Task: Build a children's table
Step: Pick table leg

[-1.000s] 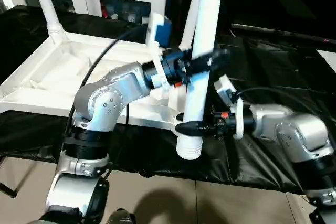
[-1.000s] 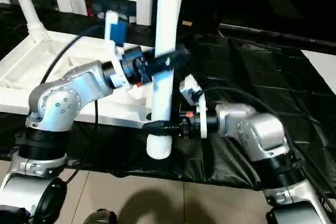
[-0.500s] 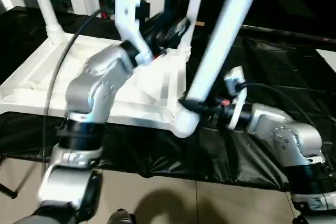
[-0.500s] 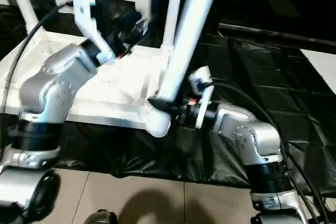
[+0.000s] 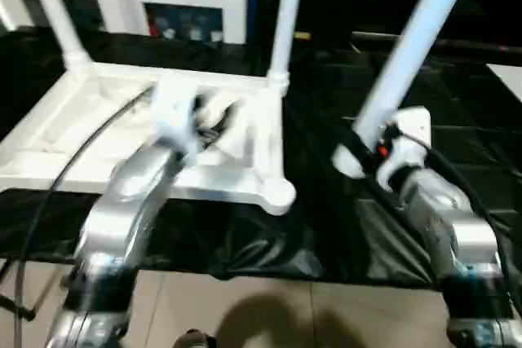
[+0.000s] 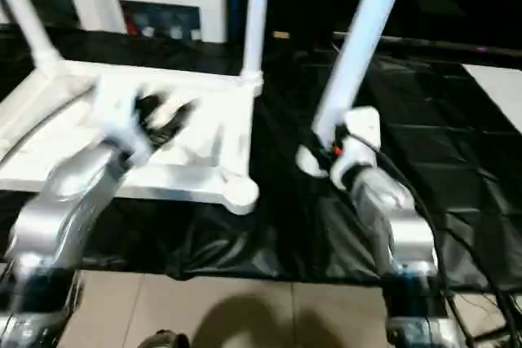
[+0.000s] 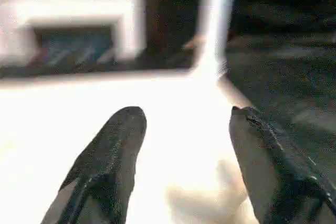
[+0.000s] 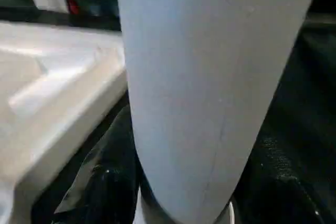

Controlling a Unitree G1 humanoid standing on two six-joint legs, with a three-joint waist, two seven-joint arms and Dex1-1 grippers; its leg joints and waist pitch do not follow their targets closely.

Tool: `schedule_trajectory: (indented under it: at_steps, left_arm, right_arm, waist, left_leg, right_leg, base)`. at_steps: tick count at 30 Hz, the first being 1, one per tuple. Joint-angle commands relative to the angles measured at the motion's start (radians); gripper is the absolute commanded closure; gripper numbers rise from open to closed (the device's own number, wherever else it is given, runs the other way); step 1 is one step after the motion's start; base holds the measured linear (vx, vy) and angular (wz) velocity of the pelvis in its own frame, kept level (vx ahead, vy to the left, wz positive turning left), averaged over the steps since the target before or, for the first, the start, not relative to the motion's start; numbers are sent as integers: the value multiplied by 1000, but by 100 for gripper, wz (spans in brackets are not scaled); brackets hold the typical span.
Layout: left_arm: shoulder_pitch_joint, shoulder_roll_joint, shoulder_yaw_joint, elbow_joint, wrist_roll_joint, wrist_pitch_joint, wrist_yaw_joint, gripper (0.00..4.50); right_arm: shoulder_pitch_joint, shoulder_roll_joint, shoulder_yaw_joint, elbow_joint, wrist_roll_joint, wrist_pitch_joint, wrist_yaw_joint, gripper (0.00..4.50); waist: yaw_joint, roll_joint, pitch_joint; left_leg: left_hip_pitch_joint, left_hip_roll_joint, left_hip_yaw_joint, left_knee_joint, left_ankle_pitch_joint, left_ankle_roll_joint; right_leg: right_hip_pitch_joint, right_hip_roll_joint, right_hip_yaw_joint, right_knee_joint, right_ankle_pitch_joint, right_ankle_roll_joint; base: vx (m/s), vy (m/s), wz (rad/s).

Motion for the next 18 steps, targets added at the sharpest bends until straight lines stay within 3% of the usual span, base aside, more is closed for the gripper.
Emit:
schedule_trajectory:
  at_steps: [1, 3, 4, 5, 7, 8, 9, 11, 12, 13, 14, 15, 16, 17, 18]
  left_arm:
    - [69, -6, 33, -86, 57, -68, 40, 153]
    - [166, -32, 79, -143, 88, -110, 78, 153]
    - [204, -34, 78, -160, 98, -119, 78, 153]
    - [255, -32, 57, -185, 111, -124, 76, 153]
    - [308, -33, 28, -217, 116, -122, 82, 153]
    - [335, -41, 16, -243, 109, -117, 90, 153]
    - [341, -43, 12, -248, 108, -117, 91, 153]
    - [384, -67, -21, -296, 98, -119, 99, 153]
    - [386, -68, -35, -299, 115, -121, 99, 153]
    - [386, -68, -39, -299, 122, -122, 99, 153]
    - [382, -78, -48, -303, 137, -117, 91, 153]
    - [381, -74, -55, -304, 145, -128, 84, 153]
    - [380, -71, -59, -304, 152, -134, 80, 153]
    - [377, -75, -52, -306, 152, -122, 90, 153]
    - [374, -73, -54, -306, 154, -119, 92, 153]
  right_arm:
    - [66, -4, 47, -111, -38, -10, -5, 261]
    - [161, 1, 92, -165, -67, -36, -9, 261]
    - [190, 2, 99, -171, -79, -60, -11, 261]
    - [221, 8, 101, -174, -82, -80, -22, 261]
    - [250, 16, 96, -183, -78, -79, -38, 261]
    - [263, 20, 92, -198, -81, -80, -42, 261]
    - [265, 20, 91, -200, -81, -81, -40, 261]
    - [280, 21, 85, -210, -86, -101, -35, 261]
    - [283, 22, 84, -210, -77, -101, -25, 261]
    - [284, 22, 83, -210, -74, -100, -22, 261]
    - [295, 23, 93, -213, -83, -118, -22, 261]
    - [300, 28, 96, -216, -76, -120, -21, 261]
    - [303, 32, 98, -219, -69, -121, -21, 261]
    - [305, 34, 101, -218, -69, -125, -24, 261]
    - [305, 37, 101, -216, -70, -122, -29, 261]
  waist:
    - [4, 2, -68]
    - [1, 4, -65]
    - [-1, 0, -59]
    - [-4, -6, -57]
    - [-6, -6, -51]
    - [-5, 1, -50]
    - [-7, 3, -47]
    - [-15, 7, -35]
    - [-20, 14, -25]
    - [-10, 37, -18]
    - [122, 36, -24]
    - [142, 39, -30]
    - [49, -73, -44]
    - [37, -54, 14]
    - [67, -32, 31]
  left_leg:
    - [41, 14, -21, -73, -435, -73]
    - [42, 14, -21, -75, -455, -74]
    - [47, 14, -22, -76, -511, -77]
    - [51, 11, -23, -72, -546, -79]
    - [52, 11, -28, -73, -583, -81]
    - [69, 9, -30, -69, -625, -86]
    - [71, 10, -33, -71, -647, -90]
    - [81, 15, -44, -82, -758, -107]
    - [94, 21, -51, -101, -861, -117]
    - [17, 51, -32, -200, -1014, -129]
    - [-105, 32, 79, -227, -1078, -126]
    - [-95, 26, 122, -205, -954, -113]
    - [137, 45, 69, 154, -581, -106]
    - [107, -19, -29, 215, -311, 3]
    - [43, -36, -78, 243, -171, 34]
  right_leg:
    - [18, -28, 18, -103, -440, -59]
    - [13, -25, 18, -105, -449, -52]
    - [6, -26, 16, -114, -512, -39]
    - [-2, -25, 14, -122, -563, -25]
    - [-5, -26, 10, -131, -619, -8]
    - [-16, -22, 5, -141, -649, -2]
    - [-16, -21, 2, -143, -654, -3]
    - [-4, -14, -21, -157, -705, 7]
    - [9, 4, -52, -165, -722, 14]
    - [107, 33, -78, -4, -547, -37]
    - [178, 47, -91, 184, -403, -70]
    - [170, 49, -42, 211, -522, -69]
    - [-30, -96, 62, -48, -1238, 11]
    - [-56, -134, 115, -191, -1421, -57]
    - [21, -143, 156, -183, -1406, -145]
  base:
    - [0, 0, 0]
    - [0, 0, 0]
    - [0, 0, 0]
    - [0, 0, 0]
    - [0, 0, 0]
    - [0, 0, 0]
    - [-53, 32, -2]
    - [-26, 16, -1]
    - [-65, 39, -10]
    - [-65, 39, -10]
    - [-133, 27, 10]
    - [-17, -105, 19]
    - [-17, -105, 19]
    - [101, -136, 15]
    - [51, 31, 3]
